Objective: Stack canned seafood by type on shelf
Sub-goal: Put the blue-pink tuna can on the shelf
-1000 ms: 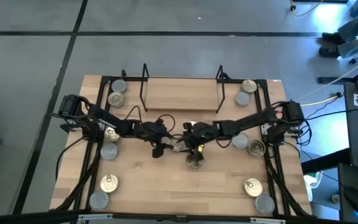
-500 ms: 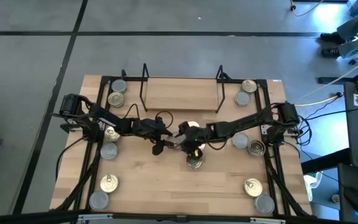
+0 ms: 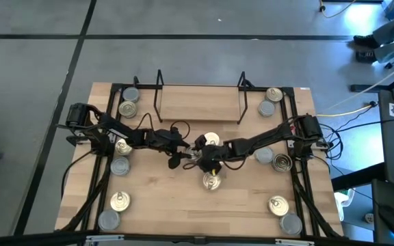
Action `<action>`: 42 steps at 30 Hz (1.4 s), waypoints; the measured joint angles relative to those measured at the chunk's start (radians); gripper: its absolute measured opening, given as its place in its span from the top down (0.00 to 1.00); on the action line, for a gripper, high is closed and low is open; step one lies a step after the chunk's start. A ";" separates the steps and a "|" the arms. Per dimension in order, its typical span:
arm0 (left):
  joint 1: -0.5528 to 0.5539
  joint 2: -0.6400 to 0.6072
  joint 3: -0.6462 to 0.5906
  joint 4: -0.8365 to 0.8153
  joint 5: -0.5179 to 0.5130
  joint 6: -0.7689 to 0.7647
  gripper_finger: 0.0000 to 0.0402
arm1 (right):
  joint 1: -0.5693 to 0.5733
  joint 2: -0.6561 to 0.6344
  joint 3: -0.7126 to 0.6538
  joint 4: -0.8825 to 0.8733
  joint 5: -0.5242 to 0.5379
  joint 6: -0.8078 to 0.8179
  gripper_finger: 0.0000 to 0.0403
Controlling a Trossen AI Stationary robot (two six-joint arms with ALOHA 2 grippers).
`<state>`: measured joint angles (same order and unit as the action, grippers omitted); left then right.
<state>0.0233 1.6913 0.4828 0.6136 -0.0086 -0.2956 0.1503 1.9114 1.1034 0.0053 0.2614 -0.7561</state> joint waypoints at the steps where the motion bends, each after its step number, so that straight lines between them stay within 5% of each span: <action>1: 0.000 0.000 0.000 0.000 0.001 0.000 0.38 | 0.001 0.000 0.000 -0.001 0.009 -0.012 0.18; 42: -0.001 0.002 0.000 0.013 0.016 0.008 0.38 | 0.024 0.052 0.024 -0.023 0.070 -0.108 0.18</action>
<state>0.0227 1.6931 0.4824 0.6267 0.0070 -0.2874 0.1745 1.9632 1.1273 -0.0177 0.3313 -0.8639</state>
